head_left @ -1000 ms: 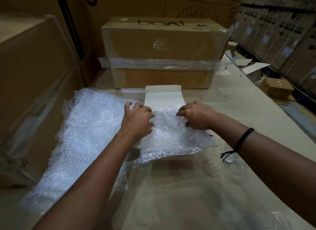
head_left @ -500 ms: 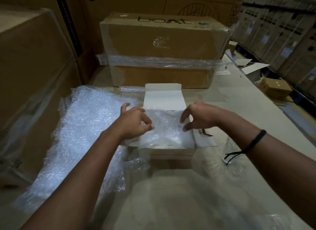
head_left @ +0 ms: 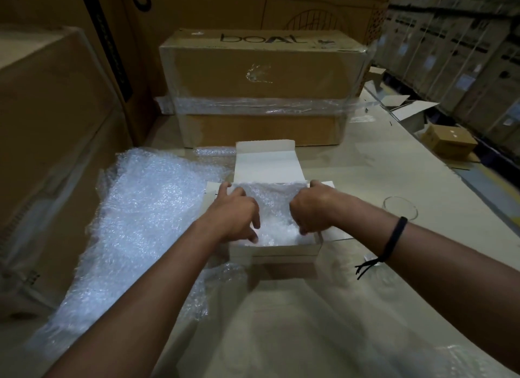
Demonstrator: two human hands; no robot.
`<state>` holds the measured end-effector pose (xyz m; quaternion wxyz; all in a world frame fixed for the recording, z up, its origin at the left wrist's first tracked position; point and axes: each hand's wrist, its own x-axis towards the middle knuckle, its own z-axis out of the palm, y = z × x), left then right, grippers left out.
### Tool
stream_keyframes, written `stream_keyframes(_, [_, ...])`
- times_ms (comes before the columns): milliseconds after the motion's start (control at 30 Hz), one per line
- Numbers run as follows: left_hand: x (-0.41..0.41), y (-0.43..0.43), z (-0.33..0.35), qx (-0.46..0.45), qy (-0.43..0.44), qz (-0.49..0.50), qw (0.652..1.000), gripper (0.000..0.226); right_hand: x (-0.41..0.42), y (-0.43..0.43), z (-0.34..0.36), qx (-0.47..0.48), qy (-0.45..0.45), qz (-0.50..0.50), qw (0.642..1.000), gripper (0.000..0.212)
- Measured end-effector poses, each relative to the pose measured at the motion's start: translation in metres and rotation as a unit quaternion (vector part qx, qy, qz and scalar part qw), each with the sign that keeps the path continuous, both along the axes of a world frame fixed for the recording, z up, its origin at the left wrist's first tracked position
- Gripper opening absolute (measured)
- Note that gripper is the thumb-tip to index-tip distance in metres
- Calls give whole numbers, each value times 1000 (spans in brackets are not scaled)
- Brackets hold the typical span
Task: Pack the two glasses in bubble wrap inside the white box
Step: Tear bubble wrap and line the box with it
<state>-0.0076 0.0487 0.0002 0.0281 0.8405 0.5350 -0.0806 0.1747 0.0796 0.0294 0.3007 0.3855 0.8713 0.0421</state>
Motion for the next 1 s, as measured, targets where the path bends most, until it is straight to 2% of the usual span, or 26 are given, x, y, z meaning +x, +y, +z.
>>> stream_keyframes(33, [-2,0,4,-8,-41,-1,999,19,0,-2,2,-6,45,5,999,16])
stream_keyframes(67, [-2,-1,6,-29,-64,-4,998,19,-1,-4,1,-27,80,-1,996,26])
stream_keyframes(100, [0,-2,6,-60,-60,-8,996,25,-3,-7,-2,-66,92,-11,993,40])
stream_keyframes(167, [8,-6,2,-117,6,-20,993,37,-7,-10,-12,-144,68,-17,987,56])
stream_keyframes(267, [14,-4,-3,-122,77,-31,989,43,-9,-4,-21,-202,36,-19,978,57])
stream_keyframes(333, [9,-3,-1,-86,51,-13,995,39,-8,-1,-12,-213,94,-51,971,51])
stream_keyframes(433, [1,1,3,71,-2,5,997,22,-1,12,1,-107,192,-71,973,28])
stream_keyframes(500, [0,2,0,119,29,5,993,32,3,21,1,-11,162,-61,985,39])
stream_keyframes(600, [3,4,-14,94,112,26,989,65,2,29,-17,71,75,7,995,65])
stream_keyframes(667, [4,7,-27,74,138,41,987,75,0,31,-31,77,49,21,996,67])
stream_keyframes(767, [4,12,-37,53,154,40,986,72,-3,31,-49,63,43,11,997,53])
stream_keyframes(867, [6,16,-38,47,183,23,982,65,-7,30,-47,8,56,-39,998,44])
stream_keyframes(1000, [5,20,-41,35,189,14,981,59,-8,34,-35,94,167,-52,980,30])
